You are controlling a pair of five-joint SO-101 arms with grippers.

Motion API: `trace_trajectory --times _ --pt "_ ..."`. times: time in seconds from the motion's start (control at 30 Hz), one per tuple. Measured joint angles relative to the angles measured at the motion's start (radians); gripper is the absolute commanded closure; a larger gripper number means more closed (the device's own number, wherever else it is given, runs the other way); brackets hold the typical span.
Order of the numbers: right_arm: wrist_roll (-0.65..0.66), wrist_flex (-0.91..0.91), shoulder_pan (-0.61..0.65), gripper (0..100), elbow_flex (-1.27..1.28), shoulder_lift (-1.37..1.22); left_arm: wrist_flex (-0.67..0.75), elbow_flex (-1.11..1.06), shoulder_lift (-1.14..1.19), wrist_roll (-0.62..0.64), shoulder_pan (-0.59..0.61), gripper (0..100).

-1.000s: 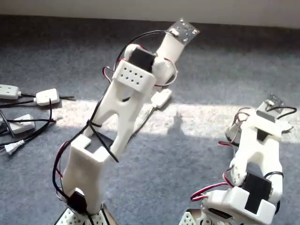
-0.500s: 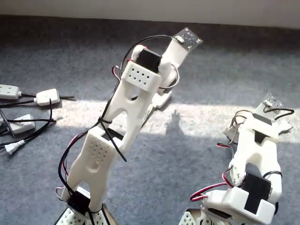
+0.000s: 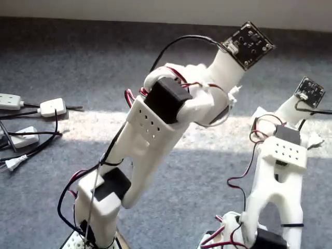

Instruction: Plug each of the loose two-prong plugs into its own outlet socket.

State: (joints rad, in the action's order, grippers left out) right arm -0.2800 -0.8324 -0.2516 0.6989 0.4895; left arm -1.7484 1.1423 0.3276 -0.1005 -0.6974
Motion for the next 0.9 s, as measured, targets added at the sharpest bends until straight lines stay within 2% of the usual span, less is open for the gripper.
trace_trajectory --times 0.2,0.33,0.47,0.63,0.77,0.9 --pt "0.000 0.000 0.000 99.1 0.000 0.158 0.003 -0.354 -0.252 0.005 -0.049 99" --pt "0.000 0.000 0.003 99.1 0.000 0.245 0.120 -0.635 -0.505 0.005 -0.068 99" --pt "0.000 -0.002 0.072 99.1 0.005 0.334 0.382 -1.034 -0.776 0.005 -0.040 99" --pt "0.000 -0.002 0.215 99.1 0.083 0.476 0.832 -1.622 -1.097 0.006 -0.017 99" --pt "0.000 -0.002 0.287 99.1 0.138 0.608 1.171 -2.002 -1.267 0.008 -0.009 99" --pt "0.000 -0.002 0.318 99.1 0.227 0.701 1.344 -2.220 -1.300 0.008 -0.009 99"
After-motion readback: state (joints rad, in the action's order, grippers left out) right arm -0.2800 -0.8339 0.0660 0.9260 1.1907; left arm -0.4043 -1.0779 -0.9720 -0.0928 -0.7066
